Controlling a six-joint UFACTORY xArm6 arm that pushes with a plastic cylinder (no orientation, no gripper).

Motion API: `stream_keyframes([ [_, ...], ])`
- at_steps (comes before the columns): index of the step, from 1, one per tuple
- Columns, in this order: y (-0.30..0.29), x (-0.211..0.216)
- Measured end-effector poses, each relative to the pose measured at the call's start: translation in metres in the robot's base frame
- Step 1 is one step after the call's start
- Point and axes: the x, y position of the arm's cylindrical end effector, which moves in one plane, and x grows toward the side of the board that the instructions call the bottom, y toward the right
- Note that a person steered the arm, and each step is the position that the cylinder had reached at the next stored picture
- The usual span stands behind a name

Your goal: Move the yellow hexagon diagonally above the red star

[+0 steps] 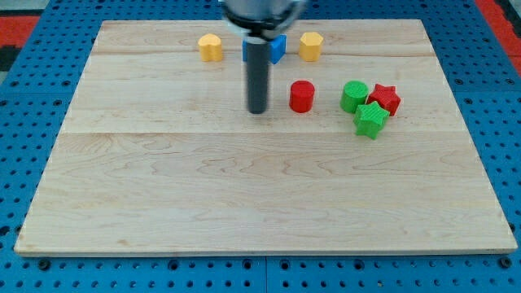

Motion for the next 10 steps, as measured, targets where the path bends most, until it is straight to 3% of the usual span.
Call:
stream_keyframes([
  [1,0.036,-0.008],
  [2,0.124,0.011],
  [3,0.087,-0.008],
  [5,-0.124,-0.146],
  [6,-0.131,-0.173],
  [8,-0.013,-0.134],
  [9,0.044,-0.130],
  [10,0.066,-0.145],
])
